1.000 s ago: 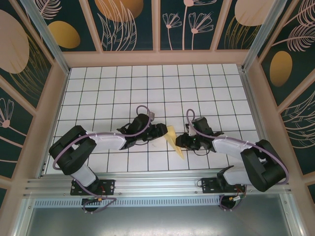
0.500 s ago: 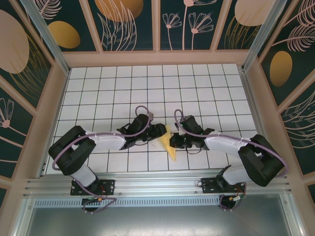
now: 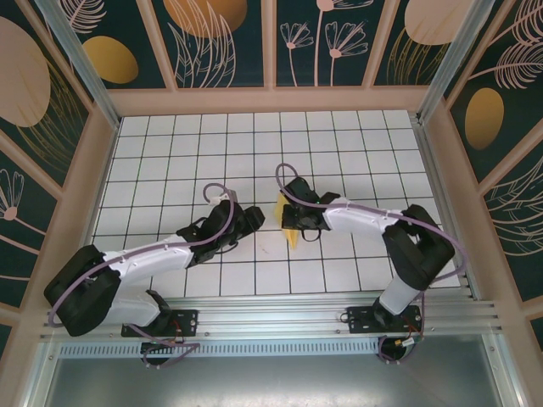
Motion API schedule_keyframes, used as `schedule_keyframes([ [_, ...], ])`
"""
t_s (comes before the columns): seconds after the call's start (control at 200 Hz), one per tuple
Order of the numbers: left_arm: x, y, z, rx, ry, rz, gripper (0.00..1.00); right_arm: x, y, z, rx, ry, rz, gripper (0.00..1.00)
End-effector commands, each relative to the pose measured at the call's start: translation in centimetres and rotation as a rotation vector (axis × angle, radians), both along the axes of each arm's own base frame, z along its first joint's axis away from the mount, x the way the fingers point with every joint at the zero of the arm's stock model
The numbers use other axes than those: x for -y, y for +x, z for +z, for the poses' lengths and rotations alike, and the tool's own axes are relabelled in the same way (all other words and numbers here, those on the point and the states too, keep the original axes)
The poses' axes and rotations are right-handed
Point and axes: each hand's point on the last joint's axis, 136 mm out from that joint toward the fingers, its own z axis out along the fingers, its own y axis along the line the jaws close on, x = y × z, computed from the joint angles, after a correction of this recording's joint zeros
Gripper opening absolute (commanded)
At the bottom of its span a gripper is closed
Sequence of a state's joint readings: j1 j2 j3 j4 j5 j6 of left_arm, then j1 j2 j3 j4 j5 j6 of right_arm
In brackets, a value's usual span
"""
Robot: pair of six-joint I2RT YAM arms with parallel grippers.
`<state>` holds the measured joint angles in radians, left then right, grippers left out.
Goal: Fold a paper plane with a square sheet of paper (pick it up from the middle)
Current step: Move the paper plane to the center of the table.
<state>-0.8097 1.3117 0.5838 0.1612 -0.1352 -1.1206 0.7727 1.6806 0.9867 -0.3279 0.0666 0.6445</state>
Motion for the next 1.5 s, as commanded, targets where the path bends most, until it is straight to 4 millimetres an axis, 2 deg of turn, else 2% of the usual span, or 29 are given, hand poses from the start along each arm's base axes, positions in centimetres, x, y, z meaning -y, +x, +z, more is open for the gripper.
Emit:
schedule_keyframes([
  [0.0,-2.4,-0.2,-0.9,-0.005,0.062,0.068,0.58,0.6,0.3,-1.6,-0.029,-0.096,-0.015,0.09],
  [0.075,-2.9,-0.3,-0.9,-0.003,0.062,0.075,0.58,0.2,0.6,-2.2,-0.04,-0.103,-0.01,0.15],
  [0.33,-3.3,-0.2,-0.9,0.003,0.071,0.074,0.58,-0.4,0.7,-2.1,-0.043,-0.111,0.005,0.2],
  [0.45,-3.1,-0.1,-1.0,-0.002,0.072,0.064,0.58,-1.4,0.7,-0.6,-0.016,-0.099,0.032,0.2],
  [0.545,-2.9,0.0,-1.0,-0.004,0.065,0.059,0.58,-2.0,0.8,0.5,0.004,-0.101,0.046,0.12],
  [0.636,-2.9,0.0,-1.1,-0.006,0.063,0.06,0.58,-3.1,0.6,1.2,0.017,-0.095,0.071,0.15],
  [0.781,-2.8,-0.2,-1.3,-0.013,0.052,0.059,0.58,-4.2,0.3,0.1,-0.011,-0.099,0.093,0.22],
  [0.936,-2.7,-0.2,-1.4,-0.016,0.046,0.057,0.58,-4.5,0.3,-1.3,-0.038,-0.118,0.094,0.22],
  [1.071,-2.7,-0.3,-1.7,-0.025,0.051,0.053,0.58,-5.3,0.2,-1.8,-0.047,-0.114,0.116,0.23],
  [1.206,-2.6,-0.3,-1.9,-0.029,0.048,0.049,0.58,-5.2,0.2,-2.3,-0.056,-0.139,0.115,0.23],
  [1.406,-2.6,0.0,-1.6,-0.023,0.047,0.053,0.58,-4.8,0.9,-0.5,-0.007,-0.183,0.084,0.2],
  [1.491,-2.7,0.1,-1.4,-0.015,0.052,0.054,0.58,-4.9,1.0,0.6,0.008,-0.191,0.079,0.23],
])
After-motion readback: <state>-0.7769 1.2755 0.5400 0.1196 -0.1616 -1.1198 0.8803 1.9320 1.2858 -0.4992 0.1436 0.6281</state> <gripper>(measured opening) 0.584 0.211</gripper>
